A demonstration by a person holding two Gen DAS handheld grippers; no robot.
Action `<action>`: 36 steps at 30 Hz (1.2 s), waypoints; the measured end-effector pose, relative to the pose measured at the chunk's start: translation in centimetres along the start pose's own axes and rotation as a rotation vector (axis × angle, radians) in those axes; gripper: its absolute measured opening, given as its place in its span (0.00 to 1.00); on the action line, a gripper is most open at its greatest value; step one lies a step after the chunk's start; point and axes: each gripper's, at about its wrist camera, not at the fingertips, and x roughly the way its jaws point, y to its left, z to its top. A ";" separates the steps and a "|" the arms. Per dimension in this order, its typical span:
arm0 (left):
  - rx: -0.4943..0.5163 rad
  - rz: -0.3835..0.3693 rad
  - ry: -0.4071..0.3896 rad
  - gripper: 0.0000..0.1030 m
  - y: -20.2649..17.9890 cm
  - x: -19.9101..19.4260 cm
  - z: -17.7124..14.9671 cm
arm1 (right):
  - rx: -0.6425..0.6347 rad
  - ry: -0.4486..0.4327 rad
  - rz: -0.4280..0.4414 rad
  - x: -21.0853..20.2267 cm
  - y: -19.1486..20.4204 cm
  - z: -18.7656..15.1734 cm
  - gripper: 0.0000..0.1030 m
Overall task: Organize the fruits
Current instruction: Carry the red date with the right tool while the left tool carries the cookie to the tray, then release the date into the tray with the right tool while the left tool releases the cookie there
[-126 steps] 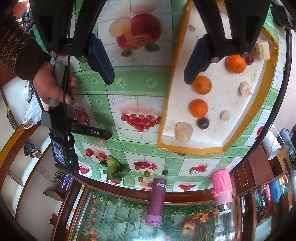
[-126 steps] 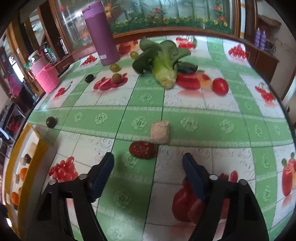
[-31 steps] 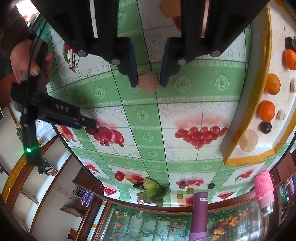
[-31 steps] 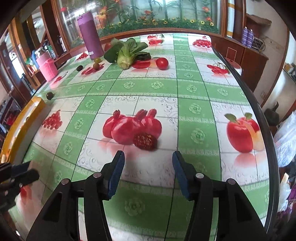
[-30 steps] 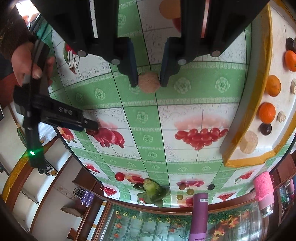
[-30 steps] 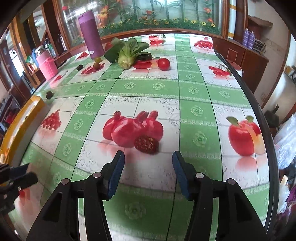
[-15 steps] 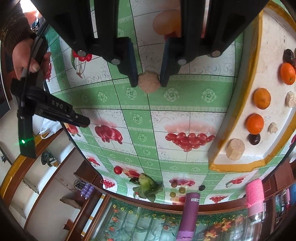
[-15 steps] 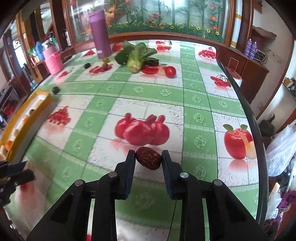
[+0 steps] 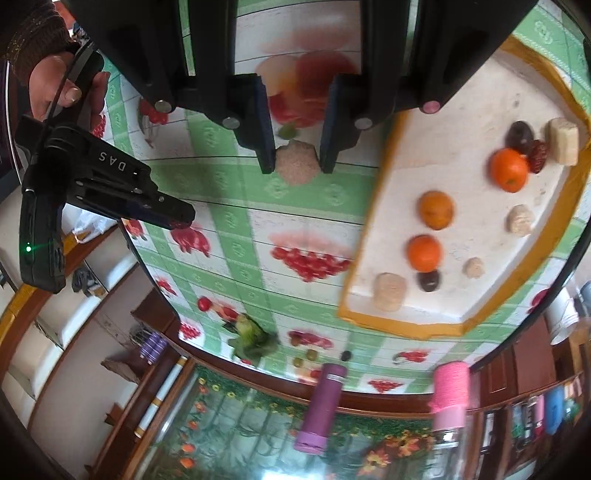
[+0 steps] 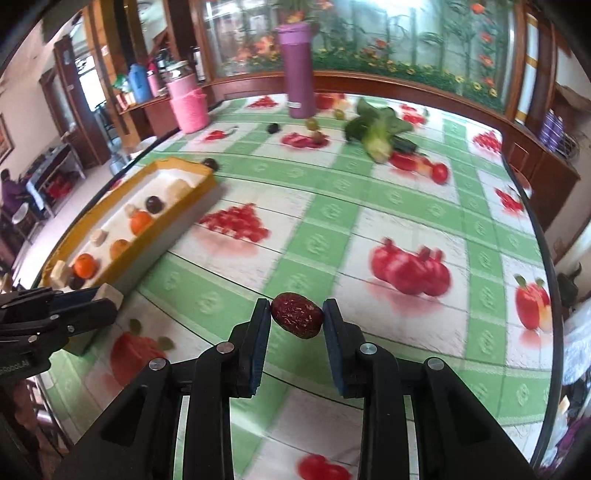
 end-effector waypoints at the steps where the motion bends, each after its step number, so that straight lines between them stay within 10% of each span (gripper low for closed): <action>1: -0.016 0.013 -0.007 0.26 0.9 -0.4 0.0 | -0.012 -0.003 0.010 0.2 0.7 0.5 0.27; 16: -0.160 0.179 -0.028 0.26 11.3 -4.3 -2.3 | -0.239 0.003 0.179 5.4 14.4 8.2 0.27; 36: -0.138 0.150 0.066 0.26 11.1 -1.3 -3.1 | -0.459 0.164 0.199 12.9 22.1 7.5 0.27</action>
